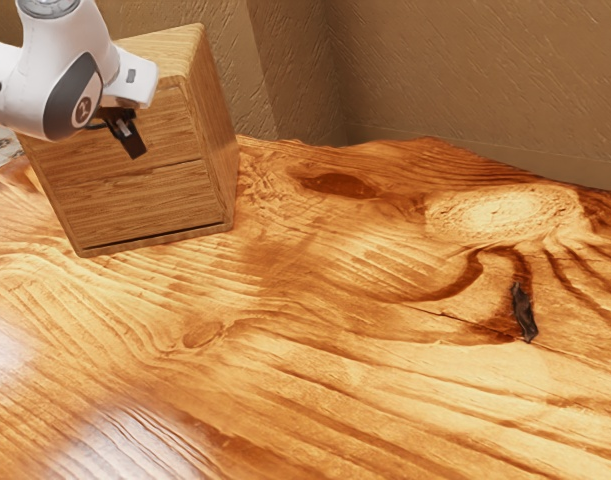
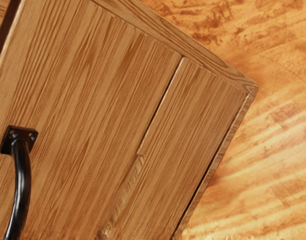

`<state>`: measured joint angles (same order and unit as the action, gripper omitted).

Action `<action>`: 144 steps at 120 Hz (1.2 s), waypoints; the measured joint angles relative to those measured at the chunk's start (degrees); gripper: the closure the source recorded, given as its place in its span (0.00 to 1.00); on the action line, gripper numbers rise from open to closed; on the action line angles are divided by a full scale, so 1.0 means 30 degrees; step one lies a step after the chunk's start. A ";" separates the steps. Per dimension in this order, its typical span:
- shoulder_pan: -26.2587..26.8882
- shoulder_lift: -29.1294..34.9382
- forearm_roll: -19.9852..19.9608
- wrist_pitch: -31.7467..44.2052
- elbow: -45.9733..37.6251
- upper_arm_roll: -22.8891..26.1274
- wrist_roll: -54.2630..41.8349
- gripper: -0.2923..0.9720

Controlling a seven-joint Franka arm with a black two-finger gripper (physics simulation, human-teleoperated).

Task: Pull the drawer handle with one arm to open the drawer

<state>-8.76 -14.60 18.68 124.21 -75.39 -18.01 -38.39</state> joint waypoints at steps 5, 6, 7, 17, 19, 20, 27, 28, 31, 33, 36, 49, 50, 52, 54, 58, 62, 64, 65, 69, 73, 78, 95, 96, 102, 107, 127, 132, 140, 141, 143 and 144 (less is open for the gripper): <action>-0.0072 -0.0126 -0.0374 -0.0560 0.0117 -0.0016 -0.0141 0.23; -0.0102 -0.0145 -0.0439 -0.0657 0.0132 -0.0025 -0.0177 0.23; -0.0148 -0.0160 -0.0499 -0.0751 0.0144 -0.0033 -0.0213 0.23; -0.0579 -0.0297 -0.0932 -0.1207 0.0202 -0.0117 -0.0827 0.23; -0.0626 -0.0325 -0.1001 -0.1188 0.0203 -0.0132 -0.0985 0.23; -0.0666 -0.0351 -0.1036 -0.1166 0.0202 -0.0138 -0.1065 0.23; -0.1108 -0.0768 -0.1194 -0.0866 0.0220 -0.0123 -0.1609 0.23; -0.1147 -0.0831 -0.1211 -0.0810 0.0236 -0.0119 -0.1686 0.23; -0.1238 -0.1104 -0.1260 -0.0602 0.0357 -0.0078 -0.1934 0.23; -0.1266 -0.1301 -0.1290 -0.0452 0.0476 -0.0050 -0.2107 0.23; -0.1300 -0.1588 -0.1332 -0.0208 0.0641 -0.0020 -0.2375 0.23; -0.1548 -0.2000 -0.1449 0.0789 0.0873 0.0022 -0.3482 0.23; -0.1552 -0.2001 -0.1453 0.0853 0.0876 0.0019 -0.3564 0.23; -0.1558 -0.1990 -0.1462 0.0974 0.0880 0.0002 -0.3734 0.23; -0.1584 -0.1971 -0.1472 0.1086 0.0883 -0.0021 -0.3911 0.23; -0.1753 -0.1937 -0.1488 0.1337 0.0861 -0.0008 -0.4268 0.23; -0.1904 -0.1898 -0.1504 0.1690 0.0762 0.0008 -0.4637 0.23; -0.1952 -0.1886 -0.1527 0.1881 0.0703 0.0013 -0.4837 0.23; -0.1973 -0.1882 -0.1543 0.1970 0.0680 0.0015 -0.4936 0.23; -0.2032 -0.1870 -0.1658 0.2294 0.0616 0.0014 -0.5321 0.23; -0.2094 -0.1871 -0.1811 0.2570 0.0595 0.0007 -0.5685 0.23; -0.2146 -0.1912 -0.2064 0.2862 0.0648 -0.0013 -0.6113 0.23; -0.2681 -0.2817 -0.3415 0.3733 0.1222 -0.0077 -0.7328 0.23; -0.2698 -0.2911 -0.3502 0.3780 0.1279 -0.0083 -0.7390 0.23; -0.2819 -0.3389 -0.4084 0.4033 0.1552 -0.0109 -0.7742 0.22; -0.2918 -0.3710 -0.4630 0.4217 0.1751 -0.0119 -0.8011 0.21; -0.3098 -0.4170 -0.6175 0.4884 0.2379 -0.0028 -0.8917 0.32; -0.3154 -0.4176 -0.6357 0.4980 0.2510 -0.0010 -0.9108 0.42; -0.3208 -0.4178 -0.6531 0.5131 0.2583 -0.0030 -0.9364 0.51; -0.3212 -0.4177 -0.6548 0.5145 0.2577 -0.0032 -0.9395 0.51; -0.3218 -0.4177 -0.6581 0.5174 0.2552 -0.0033 -0.9458 0.50; -0.3220 -0.4177 -0.6604 0.5187 0.2538 -0.0034 -0.9488 0.50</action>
<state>-18.42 -27.13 -1.13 139.77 -67.77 -18.11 -66.86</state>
